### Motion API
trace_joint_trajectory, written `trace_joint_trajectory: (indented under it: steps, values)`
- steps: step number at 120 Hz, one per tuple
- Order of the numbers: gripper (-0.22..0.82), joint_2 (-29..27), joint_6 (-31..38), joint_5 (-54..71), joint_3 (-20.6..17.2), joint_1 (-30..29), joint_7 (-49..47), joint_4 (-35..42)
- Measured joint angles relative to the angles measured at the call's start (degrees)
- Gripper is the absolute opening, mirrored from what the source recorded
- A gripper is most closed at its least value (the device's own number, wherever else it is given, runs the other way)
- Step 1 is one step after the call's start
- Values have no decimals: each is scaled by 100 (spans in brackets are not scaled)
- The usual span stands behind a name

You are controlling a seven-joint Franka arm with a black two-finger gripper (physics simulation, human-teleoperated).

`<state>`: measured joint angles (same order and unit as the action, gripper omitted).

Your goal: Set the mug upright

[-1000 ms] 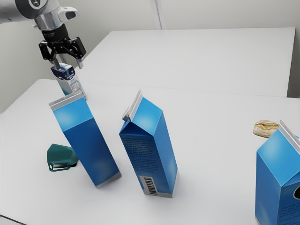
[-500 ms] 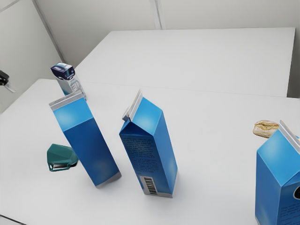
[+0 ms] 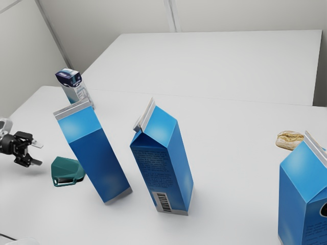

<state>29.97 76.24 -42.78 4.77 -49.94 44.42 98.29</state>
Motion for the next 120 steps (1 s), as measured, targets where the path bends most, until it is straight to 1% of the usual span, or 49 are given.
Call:
trace_joint_trajectory:
  steps: [10, 20, 70, 80, 96, 103, 107, 112, 120]
  values:
    - [60, -301, 56, -46, -97, -21, 326, 511]
    - [60, -476, 98, -72, -139, -7, 611, 752]
    - [60, -548, 362, -301, -191, 216, 1559, 1321]
    - [60, -662, 415, -363, -195, 201, 1675, 1524]
    - [59, -764, 459, -418, -196, 211, 1827, 1604]
    - [56, -782, 472, -448, -196, 215, 1884, 1655]
    - [51, -788, 480, -474, -199, 221, 1913, 1677]
    - [42, -791, 492, -502, -211, 228, 1946, 1691]
    - [26, -777, 511, -539, -219, 236, 1995, 1705]
